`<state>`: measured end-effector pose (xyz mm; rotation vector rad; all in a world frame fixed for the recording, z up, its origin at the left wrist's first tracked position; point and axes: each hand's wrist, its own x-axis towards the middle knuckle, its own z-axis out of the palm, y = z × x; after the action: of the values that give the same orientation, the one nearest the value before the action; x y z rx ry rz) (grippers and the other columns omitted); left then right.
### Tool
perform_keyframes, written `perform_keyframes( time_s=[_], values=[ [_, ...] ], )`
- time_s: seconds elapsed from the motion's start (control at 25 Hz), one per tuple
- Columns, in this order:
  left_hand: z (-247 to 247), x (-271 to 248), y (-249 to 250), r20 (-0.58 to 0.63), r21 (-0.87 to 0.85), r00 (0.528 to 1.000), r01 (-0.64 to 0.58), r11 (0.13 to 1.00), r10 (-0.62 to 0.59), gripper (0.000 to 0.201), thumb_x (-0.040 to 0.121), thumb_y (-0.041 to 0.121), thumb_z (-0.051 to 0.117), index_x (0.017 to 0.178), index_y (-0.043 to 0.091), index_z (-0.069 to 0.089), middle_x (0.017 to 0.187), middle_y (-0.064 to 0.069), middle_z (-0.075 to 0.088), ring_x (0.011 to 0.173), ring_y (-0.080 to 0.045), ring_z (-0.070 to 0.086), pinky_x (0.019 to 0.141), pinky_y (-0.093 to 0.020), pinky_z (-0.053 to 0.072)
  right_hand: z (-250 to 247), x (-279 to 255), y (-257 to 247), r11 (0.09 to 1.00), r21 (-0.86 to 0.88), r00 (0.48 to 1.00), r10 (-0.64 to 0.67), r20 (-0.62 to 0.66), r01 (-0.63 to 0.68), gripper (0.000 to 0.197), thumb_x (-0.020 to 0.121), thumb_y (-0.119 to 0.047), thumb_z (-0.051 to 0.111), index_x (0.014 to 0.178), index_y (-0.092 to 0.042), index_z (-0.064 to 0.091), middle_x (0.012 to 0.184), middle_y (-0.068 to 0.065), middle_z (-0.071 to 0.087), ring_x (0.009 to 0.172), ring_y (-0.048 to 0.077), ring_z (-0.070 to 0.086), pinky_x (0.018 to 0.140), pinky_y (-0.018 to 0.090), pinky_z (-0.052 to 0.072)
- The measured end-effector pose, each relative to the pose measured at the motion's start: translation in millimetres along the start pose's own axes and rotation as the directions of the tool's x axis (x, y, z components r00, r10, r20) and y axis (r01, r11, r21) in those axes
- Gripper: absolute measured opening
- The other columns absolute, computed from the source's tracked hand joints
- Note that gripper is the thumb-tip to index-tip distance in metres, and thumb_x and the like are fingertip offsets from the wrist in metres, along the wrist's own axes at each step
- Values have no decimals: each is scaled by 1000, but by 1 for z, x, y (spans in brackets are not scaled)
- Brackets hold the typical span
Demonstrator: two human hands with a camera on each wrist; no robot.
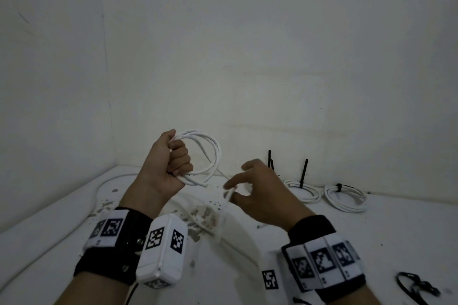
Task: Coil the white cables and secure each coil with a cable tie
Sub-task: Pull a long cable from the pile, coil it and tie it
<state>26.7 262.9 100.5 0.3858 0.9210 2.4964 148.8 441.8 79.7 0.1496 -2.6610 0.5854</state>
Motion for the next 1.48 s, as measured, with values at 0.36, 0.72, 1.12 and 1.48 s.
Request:
perform_keyframes(
  time_s=[0.36,0.72,1.12,1.48],
  values=[
    [-18,-3,12,6,228,1000,-2,974,0,58,100,41,37,44,24,33,37,9,10,26,-9,8,32,-16,9,-20,5,8,156,913,865,411,287,-377,28,101,-15,43,119,-5,61,93,16,74,65,26,69,52,32,52],
    [-33,-7,19,-9,450,999,31,892,-31,55,99,42,41,47,25,29,34,10,17,23,-4,14,37,-14,8,-22,-3,37,859,-198,831,360,-424,-473,29,104,-33,43,102,-18,68,101,5,64,91,25,60,67,31,39],
    [-26,-8,13,166,189,983,50,981,-82,47,69,36,67,51,28,24,46,8,3,36,-11,0,26,-19,13,-9,1,30,629,686,780,609,-143,-365,22,102,-10,44,94,0,63,67,14,70,48,24,66,42,30,50],
    [-23,6,-1,-37,6,999,-9,1000,9,57,101,35,39,45,22,34,34,7,19,32,-11,5,29,-20,13,-5,1,8,654,712,952,297,72,-258,8,104,-8,42,106,-10,50,96,16,74,66,31,70,53,36,54]
  ],
)
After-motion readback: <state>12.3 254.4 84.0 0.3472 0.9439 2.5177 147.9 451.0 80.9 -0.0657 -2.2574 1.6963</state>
